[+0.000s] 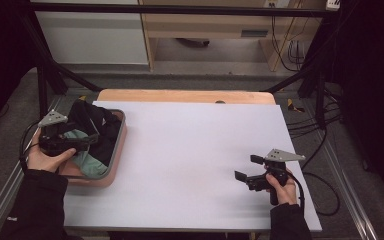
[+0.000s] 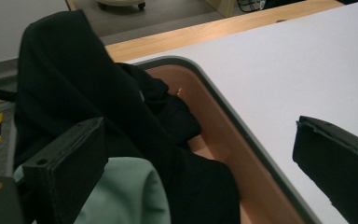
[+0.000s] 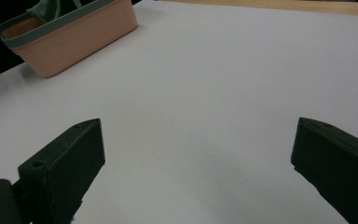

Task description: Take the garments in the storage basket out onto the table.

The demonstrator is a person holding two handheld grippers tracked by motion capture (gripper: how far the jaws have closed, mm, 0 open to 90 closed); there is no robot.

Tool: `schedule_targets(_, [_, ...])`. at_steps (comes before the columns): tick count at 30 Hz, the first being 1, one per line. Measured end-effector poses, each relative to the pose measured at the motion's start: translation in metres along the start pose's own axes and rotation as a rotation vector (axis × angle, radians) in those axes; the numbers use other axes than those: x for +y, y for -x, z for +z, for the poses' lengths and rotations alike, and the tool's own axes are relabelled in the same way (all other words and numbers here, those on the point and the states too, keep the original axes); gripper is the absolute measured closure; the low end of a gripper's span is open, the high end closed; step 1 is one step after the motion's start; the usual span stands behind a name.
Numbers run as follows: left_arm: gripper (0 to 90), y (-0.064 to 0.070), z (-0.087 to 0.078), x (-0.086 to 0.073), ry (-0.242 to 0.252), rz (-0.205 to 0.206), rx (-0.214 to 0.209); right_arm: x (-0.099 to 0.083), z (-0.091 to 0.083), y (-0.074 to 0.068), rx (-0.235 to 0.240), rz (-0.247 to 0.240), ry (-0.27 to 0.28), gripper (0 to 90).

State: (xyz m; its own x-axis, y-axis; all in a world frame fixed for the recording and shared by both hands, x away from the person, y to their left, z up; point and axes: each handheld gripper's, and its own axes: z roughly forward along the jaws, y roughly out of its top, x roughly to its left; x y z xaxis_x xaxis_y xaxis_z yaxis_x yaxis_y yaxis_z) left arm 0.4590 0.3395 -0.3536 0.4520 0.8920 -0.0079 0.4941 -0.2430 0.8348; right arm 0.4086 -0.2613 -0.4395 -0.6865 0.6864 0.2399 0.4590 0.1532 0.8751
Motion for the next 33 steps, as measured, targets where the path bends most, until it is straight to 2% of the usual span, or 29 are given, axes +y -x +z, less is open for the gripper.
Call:
schedule_targets(19, [2.6, -0.028, 0.013, 0.002, -0.049, -0.009, 0.075, 0.000, 0.000, 0.001, -0.001, -0.001, -0.004, 3.2])
schedule_targets(29, [2.6, -0.039, 0.020, 0.000, -0.068, -0.012, 0.091, -0.001, 0.001, 0.001, -0.002, 0.000, -0.004, 3.2])
schedule_targets(33, [2.6, -0.043, 0.025, 0.001, -0.088, -0.003, 0.122, -0.001, 0.001, 0.001, -0.004, 0.001, -0.004, 3.2])
